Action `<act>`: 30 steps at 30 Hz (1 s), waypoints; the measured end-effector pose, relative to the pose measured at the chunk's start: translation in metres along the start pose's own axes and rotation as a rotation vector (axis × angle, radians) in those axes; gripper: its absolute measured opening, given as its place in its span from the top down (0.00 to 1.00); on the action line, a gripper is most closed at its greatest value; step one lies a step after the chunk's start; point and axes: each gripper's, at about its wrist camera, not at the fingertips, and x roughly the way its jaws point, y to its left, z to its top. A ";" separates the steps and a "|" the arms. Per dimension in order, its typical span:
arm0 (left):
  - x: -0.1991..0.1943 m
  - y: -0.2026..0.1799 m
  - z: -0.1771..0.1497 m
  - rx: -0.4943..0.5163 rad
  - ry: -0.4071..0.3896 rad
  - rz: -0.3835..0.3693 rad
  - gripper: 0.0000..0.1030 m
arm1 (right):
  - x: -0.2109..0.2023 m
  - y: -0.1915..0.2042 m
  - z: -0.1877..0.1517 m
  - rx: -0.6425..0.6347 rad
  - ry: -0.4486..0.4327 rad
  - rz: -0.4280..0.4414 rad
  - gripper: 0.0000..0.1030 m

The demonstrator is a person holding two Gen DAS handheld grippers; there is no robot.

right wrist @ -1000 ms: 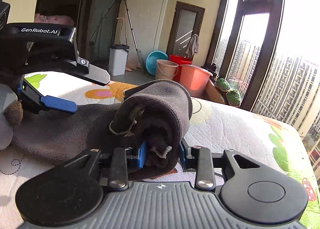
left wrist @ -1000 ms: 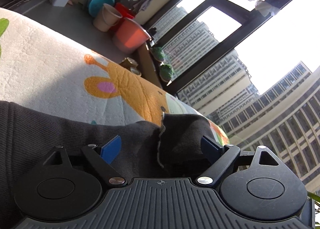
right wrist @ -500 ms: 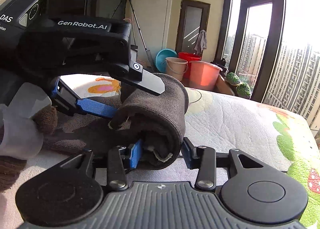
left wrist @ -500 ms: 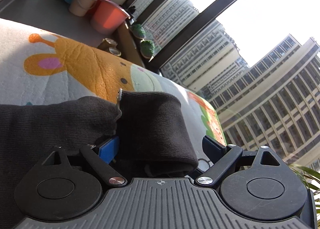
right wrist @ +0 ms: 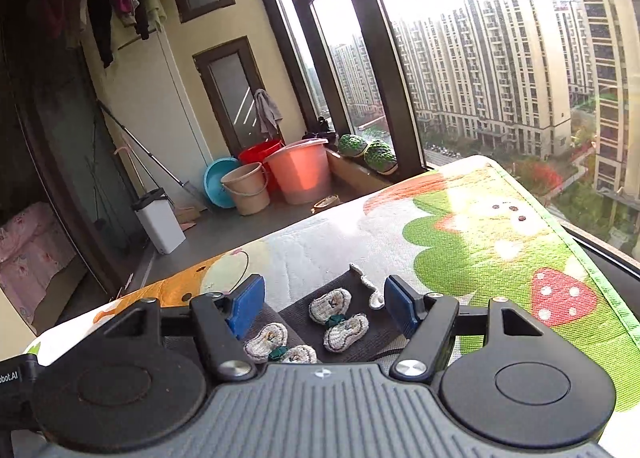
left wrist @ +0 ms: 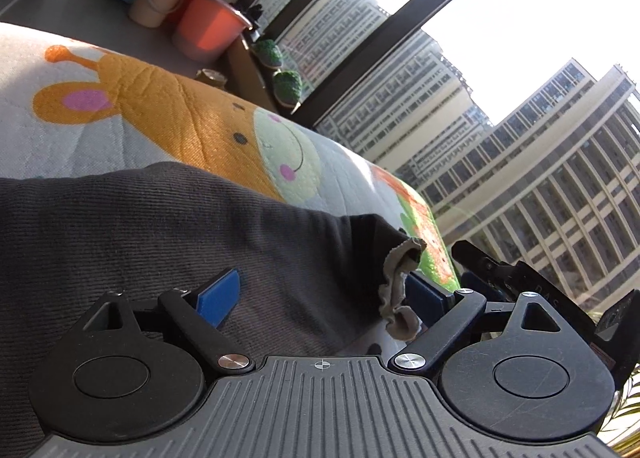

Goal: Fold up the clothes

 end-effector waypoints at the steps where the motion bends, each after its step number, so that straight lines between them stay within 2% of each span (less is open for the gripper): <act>1: -0.001 0.002 -0.001 -0.004 -0.005 -0.009 0.09 | 0.002 -0.007 0.000 -0.002 -0.013 -0.031 0.35; 3: 0.000 0.004 -0.001 -0.007 -0.015 -0.019 0.09 | -0.001 -0.014 -0.002 -0.007 -0.034 -0.051 0.35; 5: 0.001 0.001 -0.003 0.014 -0.023 -0.013 0.08 | -0.004 -0.008 -0.007 -0.111 -0.046 0.035 0.35; 7: 0.001 -0.003 -0.008 0.046 -0.032 -0.009 0.06 | -0.016 0.016 -0.023 -0.324 -0.039 0.119 0.35; 10: -0.002 -0.007 -0.013 0.071 -0.038 -0.007 0.06 | -0.015 0.049 -0.050 -0.572 0.012 0.175 0.35; 12: -0.003 -0.006 -0.013 0.067 -0.039 -0.014 0.06 | -0.008 0.068 -0.064 -0.674 0.032 0.155 0.35; 13: -0.003 -0.006 -0.013 0.066 -0.039 -0.017 0.06 | -0.009 0.075 -0.071 -0.719 0.014 0.122 0.35; 15: -0.003 -0.005 -0.014 0.072 -0.039 -0.021 0.06 | 0.001 0.079 -0.067 -0.725 -0.028 0.038 0.36; 17: -0.001 -0.006 -0.015 0.083 -0.040 -0.021 0.06 | 0.011 0.069 -0.043 -0.568 -0.044 -0.093 0.36; 19: 0.000 -0.006 -0.016 0.090 -0.041 -0.021 0.06 | 0.017 0.047 -0.022 -0.394 -0.024 -0.148 0.36; 20: 0.000 -0.006 -0.016 0.092 -0.041 -0.021 0.05 | 0.016 0.037 -0.016 -0.337 -0.018 -0.141 0.36; 22: 0.001 -0.007 -0.016 0.096 -0.042 -0.022 0.05 | 0.012 0.026 -0.014 -0.310 -0.018 -0.107 0.37; 24: 0.001 -0.007 -0.017 0.102 -0.043 -0.023 0.04 | 0.004 0.022 -0.019 -0.332 -0.034 -0.018 0.37; 27: 0.001 -0.007 -0.017 0.105 -0.044 -0.027 0.03 | -0.006 0.034 -0.035 -0.467 -0.008 0.134 0.37; 28: 0.001 -0.007 -0.018 0.105 -0.045 -0.029 0.03 | -0.008 0.045 -0.045 -0.551 0.014 0.166 0.37; 30: 0.001 -0.007 -0.018 0.106 -0.045 -0.031 0.03 | -0.004 0.064 -0.062 -0.688 0.039 0.170 0.37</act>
